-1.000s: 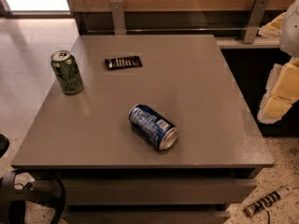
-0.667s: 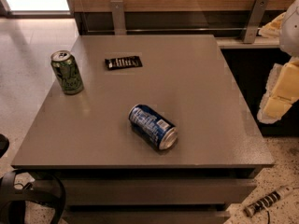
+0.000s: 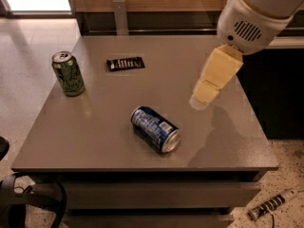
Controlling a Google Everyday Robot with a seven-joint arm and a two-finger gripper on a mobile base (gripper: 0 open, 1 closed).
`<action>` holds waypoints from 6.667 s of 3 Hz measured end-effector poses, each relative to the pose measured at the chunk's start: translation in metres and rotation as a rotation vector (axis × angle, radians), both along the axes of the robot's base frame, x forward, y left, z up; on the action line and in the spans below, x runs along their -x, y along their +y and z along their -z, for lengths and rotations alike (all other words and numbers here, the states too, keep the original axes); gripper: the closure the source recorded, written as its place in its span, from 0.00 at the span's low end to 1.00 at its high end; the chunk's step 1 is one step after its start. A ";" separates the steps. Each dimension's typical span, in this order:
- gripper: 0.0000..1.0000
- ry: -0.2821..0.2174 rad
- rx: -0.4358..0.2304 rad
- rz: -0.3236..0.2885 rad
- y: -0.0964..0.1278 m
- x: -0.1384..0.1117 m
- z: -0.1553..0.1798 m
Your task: Place pepsi can upright
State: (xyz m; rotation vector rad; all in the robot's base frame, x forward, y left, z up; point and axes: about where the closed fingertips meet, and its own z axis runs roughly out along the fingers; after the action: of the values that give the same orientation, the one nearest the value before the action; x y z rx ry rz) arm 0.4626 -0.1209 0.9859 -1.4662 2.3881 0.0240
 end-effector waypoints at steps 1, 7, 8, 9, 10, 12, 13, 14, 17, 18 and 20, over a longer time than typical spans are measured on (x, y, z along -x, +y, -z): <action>0.00 0.042 0.021 0.129 0.037 0.001 0.030; 0.00 0.213 0.105 0.316 0.105 0.003 0.118; 0.00 0.232 0.120 0.341 0.104 0.001 0.134; 0.00 0.254 0.124 0.356 0.105 -0.004 0.153; 0.18 0.277 0.126 0.371 0.104 -0.010 0.172; 0.72 0.278 0.125 0.372 0.104 -0.011 0.171; 0.94 0.278 0.125 0.372 0.104 -0.011 0.169; 1.00 0.277 0.124 0.372 0.104 -0.011 0.169; 1.00 0.077 -0.058 0.213 0.098 -0.020 0.095; 1.00 0.008 -0.196 0.145 0.095 -0.024 0.079; 1.00 -0.152 -0.624 0.040 0.094 -0.040 0.062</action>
Offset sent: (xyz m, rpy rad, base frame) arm -0.0038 0.0792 -0.0960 -0.1735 0.2037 -0.4740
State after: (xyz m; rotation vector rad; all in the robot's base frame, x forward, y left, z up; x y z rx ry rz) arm 0.5027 -0.0269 0.9236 -1.0755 2.0207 0.5709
